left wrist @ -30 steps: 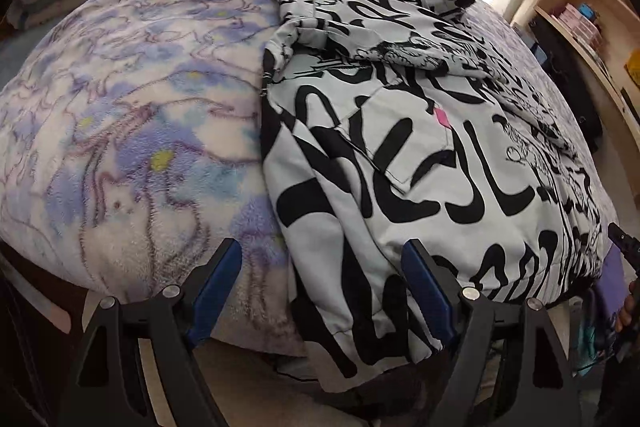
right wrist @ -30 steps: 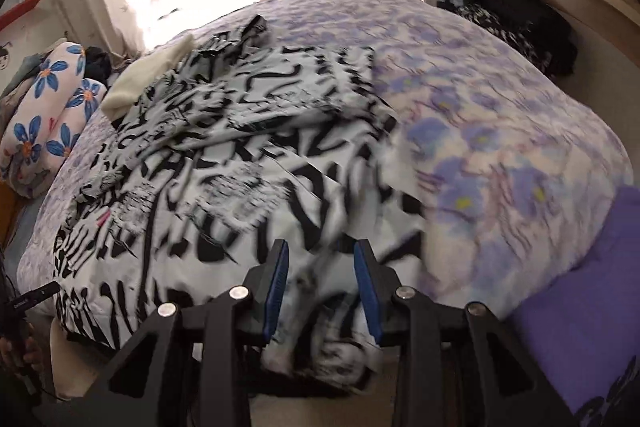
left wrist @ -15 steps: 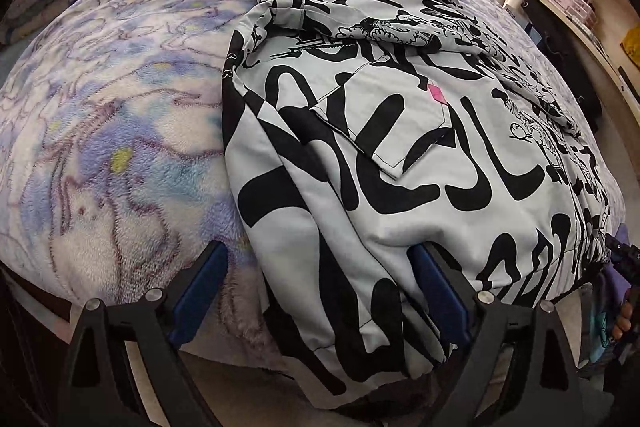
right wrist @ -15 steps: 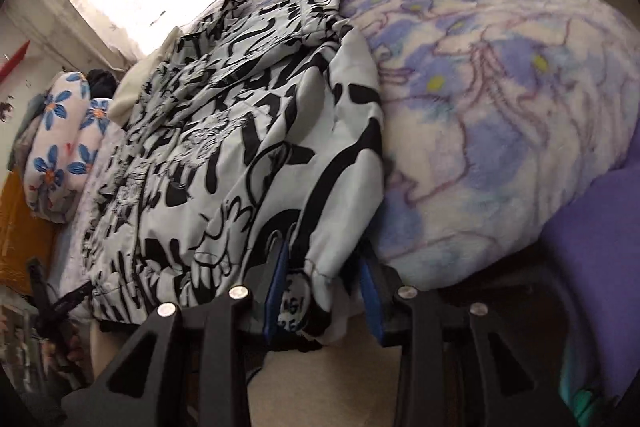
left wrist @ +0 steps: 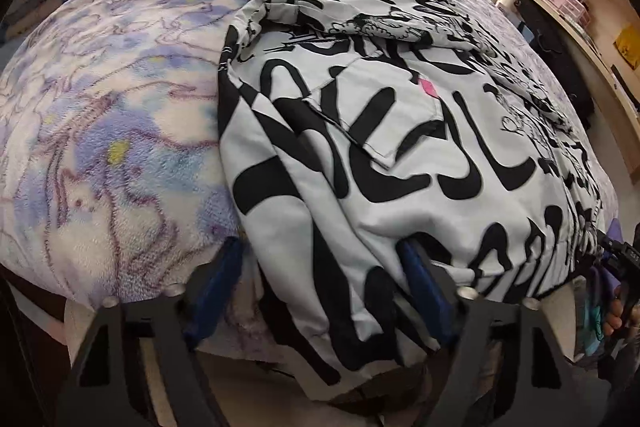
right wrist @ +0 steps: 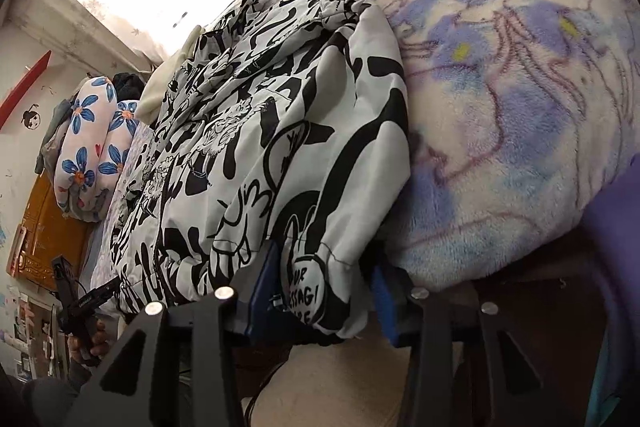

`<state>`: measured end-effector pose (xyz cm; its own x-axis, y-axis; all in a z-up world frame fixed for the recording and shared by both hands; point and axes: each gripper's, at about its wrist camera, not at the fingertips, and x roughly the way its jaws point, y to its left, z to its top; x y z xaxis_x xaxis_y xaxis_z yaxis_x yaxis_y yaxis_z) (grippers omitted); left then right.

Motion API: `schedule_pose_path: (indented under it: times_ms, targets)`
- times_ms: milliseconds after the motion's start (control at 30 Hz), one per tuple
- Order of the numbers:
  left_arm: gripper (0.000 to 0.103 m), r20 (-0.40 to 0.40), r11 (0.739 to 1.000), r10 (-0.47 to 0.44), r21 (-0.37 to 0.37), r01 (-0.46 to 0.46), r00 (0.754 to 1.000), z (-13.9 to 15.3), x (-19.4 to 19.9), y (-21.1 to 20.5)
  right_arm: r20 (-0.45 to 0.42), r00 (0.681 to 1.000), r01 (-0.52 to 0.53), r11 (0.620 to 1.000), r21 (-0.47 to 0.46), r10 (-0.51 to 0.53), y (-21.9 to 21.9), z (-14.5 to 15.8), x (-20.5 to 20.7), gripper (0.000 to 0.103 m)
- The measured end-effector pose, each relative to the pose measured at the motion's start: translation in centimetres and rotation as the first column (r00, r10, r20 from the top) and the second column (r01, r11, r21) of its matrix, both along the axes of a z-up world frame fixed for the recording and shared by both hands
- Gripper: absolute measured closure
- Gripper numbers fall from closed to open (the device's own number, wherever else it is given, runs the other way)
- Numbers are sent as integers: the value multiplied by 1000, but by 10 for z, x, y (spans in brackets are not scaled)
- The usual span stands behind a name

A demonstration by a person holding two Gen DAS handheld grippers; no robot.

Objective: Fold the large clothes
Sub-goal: 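Grasp the jacket hem with both grippers, then lift the hem with both grippers and fold it toward the fleece collar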

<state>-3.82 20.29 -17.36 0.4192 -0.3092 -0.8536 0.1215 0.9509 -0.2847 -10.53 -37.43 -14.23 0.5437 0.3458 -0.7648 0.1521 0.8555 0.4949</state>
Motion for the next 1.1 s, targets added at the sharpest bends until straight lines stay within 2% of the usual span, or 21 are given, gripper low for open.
schedule_pose_path:
  times_ms: [100,167,200,267,300,333,433,600,667,800,967,1033,1100]
  targets:
    - [63,-15,999,-37,1,37,999,8,-1,-8,13,1000,-8,998,-55,9,8,10,0,78]
    - [72,-42,999,-40,12,41,998,13,2,-13,39,999,-15,996,-84,18,13,22,-1,84]
    - [79,-52,999,-33,-1,33,998,16,4,-13,60,998,-16,996,-91,22,15,30,-2,86]
    - [92,-67,997,-6,-74,1,998,27,8,-7,106,994,-19,994,-111,31,20,46,-2,87]
    - [94,-70,994,7,-111,-14,997,32,10,-5,129,991,-20,993,-120,36,22,54,0,88]
    - [94,-70,988,19,-154,-30,997,40,14,-1,151,988,-20,993,-120,38,24,62,2,88]
    - [95,-42,974,41,-223,-49,998,63,24,1,211,977,-12,995,-103,34,27,83,13,88]
    - [95,28,952,63,-301,-52,998,101,51,1,322,947,3,999,-35,8,27,120,49,88]
    - [95,51,945,79,-322,-58,996,114,73,3,351,936,16,1000,-6,-13,25,133,73,88]
    - [95,83,932,116,-352,-80,990,134,122,8,374,926,42,999,34,-51,17,154,135,88]
    - [92,89,929,158,-351,-118,983,142,199,5,361,923,119,991,59,-132,1,160,217,88]
    - [88,56,929,163,-345,-134,985,136,239,2,328,932,145,988,59,-156,-4,154,251,83]
    - [80,1,925,163,-347,-152,987,124,271,0,284,942,167,984,65,-179,-10,142,278,78]
